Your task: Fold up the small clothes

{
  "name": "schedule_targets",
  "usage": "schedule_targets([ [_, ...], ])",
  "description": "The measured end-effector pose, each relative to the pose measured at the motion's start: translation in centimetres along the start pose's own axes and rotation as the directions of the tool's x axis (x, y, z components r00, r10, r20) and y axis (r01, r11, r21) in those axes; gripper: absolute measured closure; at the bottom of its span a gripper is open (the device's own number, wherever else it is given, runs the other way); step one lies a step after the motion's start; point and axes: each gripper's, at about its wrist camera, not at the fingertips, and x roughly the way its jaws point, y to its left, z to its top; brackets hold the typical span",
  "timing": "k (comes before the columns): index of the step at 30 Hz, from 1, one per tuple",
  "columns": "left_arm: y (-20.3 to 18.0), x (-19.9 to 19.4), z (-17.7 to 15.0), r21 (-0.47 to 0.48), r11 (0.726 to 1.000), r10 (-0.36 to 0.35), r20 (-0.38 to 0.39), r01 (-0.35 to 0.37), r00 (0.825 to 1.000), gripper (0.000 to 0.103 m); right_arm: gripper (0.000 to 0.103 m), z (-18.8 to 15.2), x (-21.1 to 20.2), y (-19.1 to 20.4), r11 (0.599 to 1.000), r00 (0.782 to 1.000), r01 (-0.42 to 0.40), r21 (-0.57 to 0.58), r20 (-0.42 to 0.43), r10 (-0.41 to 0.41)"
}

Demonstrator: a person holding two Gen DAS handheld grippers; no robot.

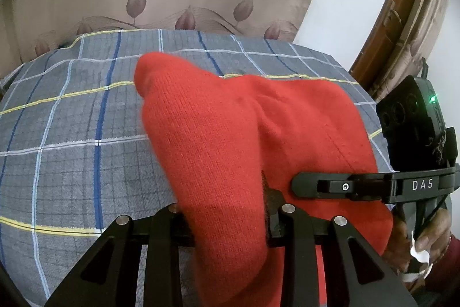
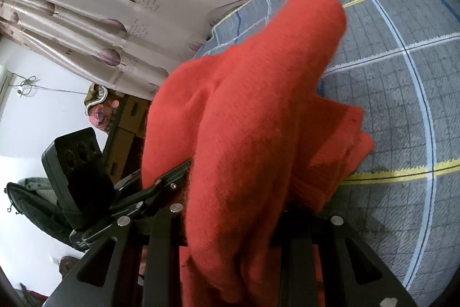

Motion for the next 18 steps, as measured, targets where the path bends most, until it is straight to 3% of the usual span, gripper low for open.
schedule_targets([
  [12,0.4,1.5,-1.0,0.003,1.000,-0.010,-0.013,0.010,1.000,0.068,0.077,-0.6,0.6,-1.3,1.000,1.000,0.020,-0.003,-0.013,-0.020],
  [18,0.9,1.9,-2.1,-0.001,0.999,0.034,0.034,-0.034,0.999,0.051,0.074,-0.8,0.8,-2.5,0.998,0.999,0.034,-0.060,-0.029,-0.036],
])
